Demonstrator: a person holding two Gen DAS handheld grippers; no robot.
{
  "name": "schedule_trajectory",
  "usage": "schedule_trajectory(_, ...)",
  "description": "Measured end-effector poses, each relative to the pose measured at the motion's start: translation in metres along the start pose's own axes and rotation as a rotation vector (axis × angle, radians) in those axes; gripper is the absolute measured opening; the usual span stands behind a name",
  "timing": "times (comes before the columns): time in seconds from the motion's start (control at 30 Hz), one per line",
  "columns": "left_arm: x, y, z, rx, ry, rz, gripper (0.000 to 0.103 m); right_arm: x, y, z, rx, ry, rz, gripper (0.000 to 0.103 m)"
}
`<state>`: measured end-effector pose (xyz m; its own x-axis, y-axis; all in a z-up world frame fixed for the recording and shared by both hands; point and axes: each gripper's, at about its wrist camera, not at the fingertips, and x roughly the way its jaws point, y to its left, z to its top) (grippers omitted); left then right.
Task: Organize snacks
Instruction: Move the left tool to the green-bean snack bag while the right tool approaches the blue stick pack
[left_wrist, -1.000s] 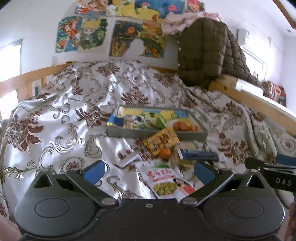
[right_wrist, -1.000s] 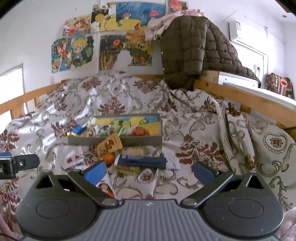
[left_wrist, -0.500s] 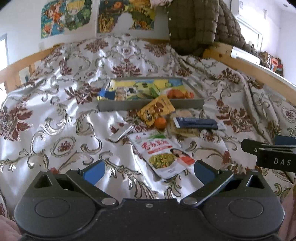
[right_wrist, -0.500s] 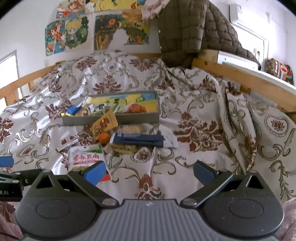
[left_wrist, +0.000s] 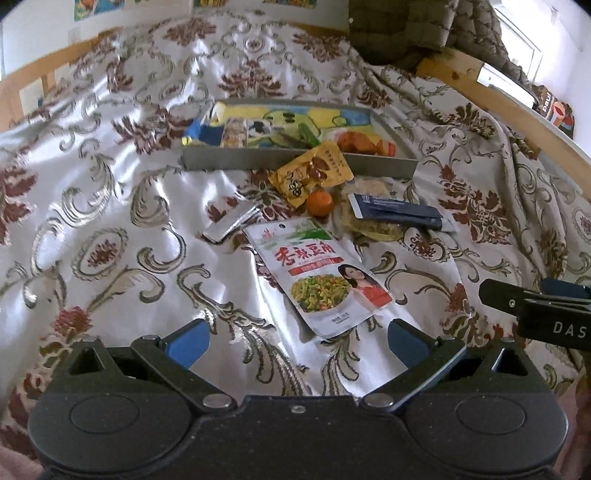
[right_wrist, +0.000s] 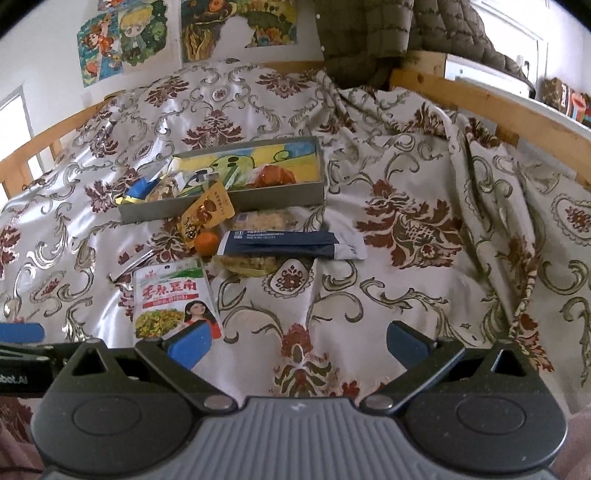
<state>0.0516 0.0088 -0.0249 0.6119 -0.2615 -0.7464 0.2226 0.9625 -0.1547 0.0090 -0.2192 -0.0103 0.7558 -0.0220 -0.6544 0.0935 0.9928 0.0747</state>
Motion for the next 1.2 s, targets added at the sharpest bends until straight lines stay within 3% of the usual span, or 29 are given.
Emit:
schedule_trajectory(0.23,0.024,-0.001,0.011,-0.022,0.014,-0.034,0.102,0.017,-0.013,0.020,0.019,0.014,0.040,0.103)
schedule_trajectory(0.5,0.054,0.004,0.027,-0.100,0.044,-0.077,0.102,0.039,-0.022,0.046,-0.066,0.000,0.088,0.103)
schedule_trajectory(0.7,0.073,0.011,0.033,-0.164,0.082,-0.101,0.102,0.067,-0.016,0.064,-0.204,0.032,0.159,0.103)
schedule_trajectory(1.0,0.088,0.016,0.036,-0.206,0.097,-0.110,0.102,0.108,0.000,0.076,-0.518,0.038,0.240,0.103)
schedule_trajectory(1.2,0.086,0.015,0.037,-0.226,0.069,-0.187,0.102,0.136,0.012,0.080,-0.690,0.024,0.232,0.102)
